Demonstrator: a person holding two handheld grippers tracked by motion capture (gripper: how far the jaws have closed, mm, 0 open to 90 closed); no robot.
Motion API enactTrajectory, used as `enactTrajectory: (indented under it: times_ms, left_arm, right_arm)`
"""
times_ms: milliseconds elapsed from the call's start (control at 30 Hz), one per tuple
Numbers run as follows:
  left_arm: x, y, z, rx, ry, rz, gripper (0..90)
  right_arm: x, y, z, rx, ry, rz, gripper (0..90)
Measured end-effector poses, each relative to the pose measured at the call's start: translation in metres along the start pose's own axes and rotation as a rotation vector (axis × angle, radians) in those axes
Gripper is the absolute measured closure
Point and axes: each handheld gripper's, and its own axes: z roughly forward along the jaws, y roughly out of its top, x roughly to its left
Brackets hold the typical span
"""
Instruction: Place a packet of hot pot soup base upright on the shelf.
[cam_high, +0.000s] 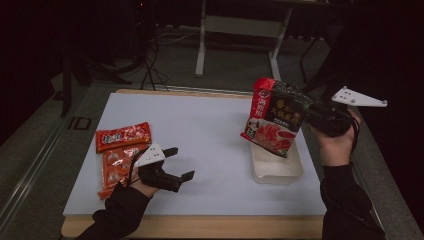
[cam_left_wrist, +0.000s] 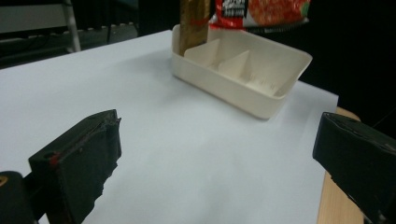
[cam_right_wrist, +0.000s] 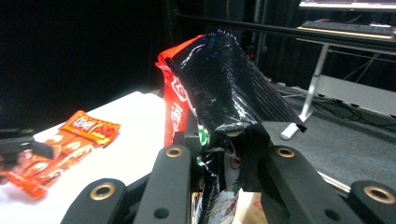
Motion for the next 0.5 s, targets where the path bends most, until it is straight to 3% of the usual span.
enactTrajectory:
  times_ms: [100,300,500]
  left_arm:
    - [0.000,-0.005,-0.005,0.009,0.002,0.006,1.4]
    - [0.002,-0.015,-0.010,-0.004,0.009,-0.027,1.4]
    - [0.003,-0.020,-0.009,-0.001,0.017,-0.029,1.4]
  right_arm:
    - [-0.012,-0.003,0.001,-0.009,-0.005,0.019,77.6]
    - [-0.035,-0.014,0.005,-0.040,-0.015,0.024,77.3]
    - [-0.052,-0.026,0.015,-0.008,-0.032,0.026,77.3]
